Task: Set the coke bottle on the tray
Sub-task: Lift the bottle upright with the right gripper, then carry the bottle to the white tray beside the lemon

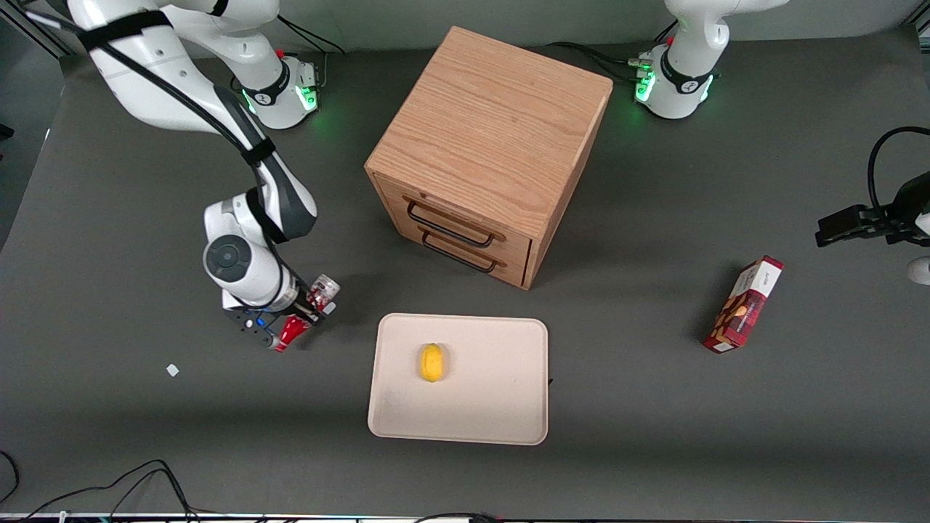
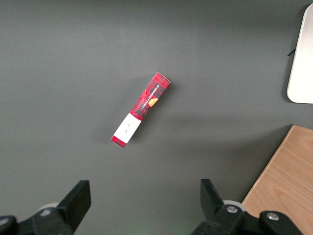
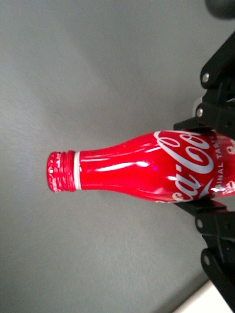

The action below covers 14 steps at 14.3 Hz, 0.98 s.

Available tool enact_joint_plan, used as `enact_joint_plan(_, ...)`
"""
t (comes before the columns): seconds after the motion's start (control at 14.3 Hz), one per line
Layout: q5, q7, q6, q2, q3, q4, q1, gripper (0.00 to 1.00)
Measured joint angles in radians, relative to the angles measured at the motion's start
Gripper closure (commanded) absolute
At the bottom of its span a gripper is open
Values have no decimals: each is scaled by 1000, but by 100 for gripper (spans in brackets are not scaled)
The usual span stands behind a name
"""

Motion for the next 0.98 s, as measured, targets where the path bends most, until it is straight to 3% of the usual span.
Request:
enact_joint_plan(0.28, 1, -102, -272, -149, 221, 41, -240, 100)
enact_joint_plan(0.49, 4, -172, -535, -203, 379, 164, -401, 100)
enact_joint_plan(0.7, 34, -251, -729, -207, 401, 344, -424, 100)
enact_joint_plan(0.98, 41, -275, -809, -184, 403, 470, -423, 100)
